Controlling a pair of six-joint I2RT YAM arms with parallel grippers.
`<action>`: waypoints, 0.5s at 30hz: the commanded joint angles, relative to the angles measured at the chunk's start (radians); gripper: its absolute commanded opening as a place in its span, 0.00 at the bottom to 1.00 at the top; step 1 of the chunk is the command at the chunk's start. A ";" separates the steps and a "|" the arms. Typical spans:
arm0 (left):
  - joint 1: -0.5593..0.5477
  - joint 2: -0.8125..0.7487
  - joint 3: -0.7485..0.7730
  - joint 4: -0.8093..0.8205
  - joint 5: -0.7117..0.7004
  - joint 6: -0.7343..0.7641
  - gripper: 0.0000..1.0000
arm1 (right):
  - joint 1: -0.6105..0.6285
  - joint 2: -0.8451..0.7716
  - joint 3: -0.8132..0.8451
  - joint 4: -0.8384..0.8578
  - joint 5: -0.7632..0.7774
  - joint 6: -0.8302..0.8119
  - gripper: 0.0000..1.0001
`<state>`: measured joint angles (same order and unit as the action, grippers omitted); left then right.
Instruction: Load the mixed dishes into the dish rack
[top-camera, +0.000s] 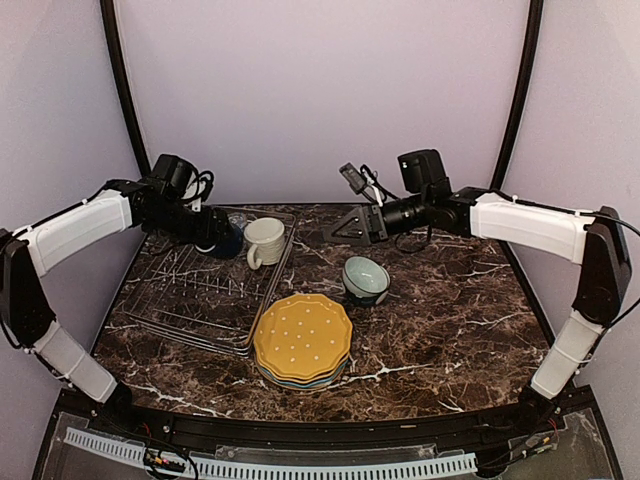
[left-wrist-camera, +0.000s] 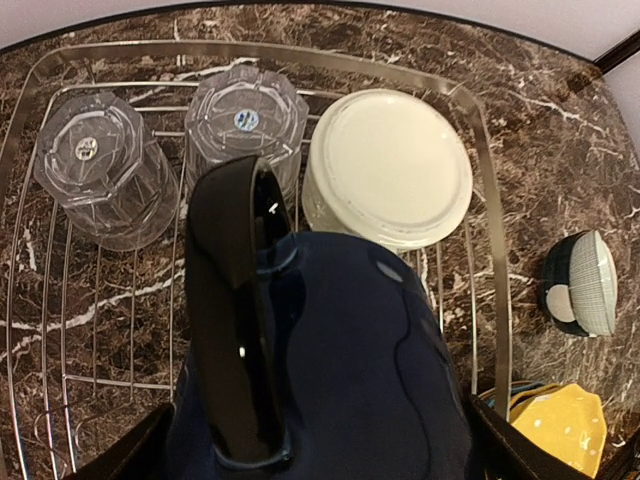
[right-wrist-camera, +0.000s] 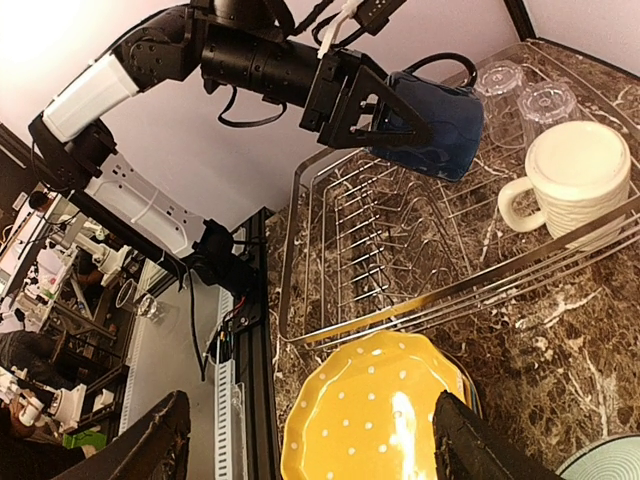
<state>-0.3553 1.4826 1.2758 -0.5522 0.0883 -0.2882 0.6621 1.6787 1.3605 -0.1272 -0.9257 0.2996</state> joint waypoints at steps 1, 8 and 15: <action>0.014 0.050 0.082 -0.086 -0.038 0.038 0.01 | -0.006 -0.002 -0.028 -0.010 0.020 -0.031 0.80; 0.031 0.130 0.109 -0.094 -0.033 0.026 0.01 | -0.009 0.003 -0.044 -0.010 0.021 -0.046 0.80; 0.071 0.186 0.128 -0.091 -0.012 0.024 0.01 | -0.013 0.010 -0.056 -0.011 0.018 -0.056 0.80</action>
<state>-0.3099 1.6672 1.3556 -0.6525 0.0631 -0.2691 0.6582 1.6791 1.3209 -0.1402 -0.9150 0.2626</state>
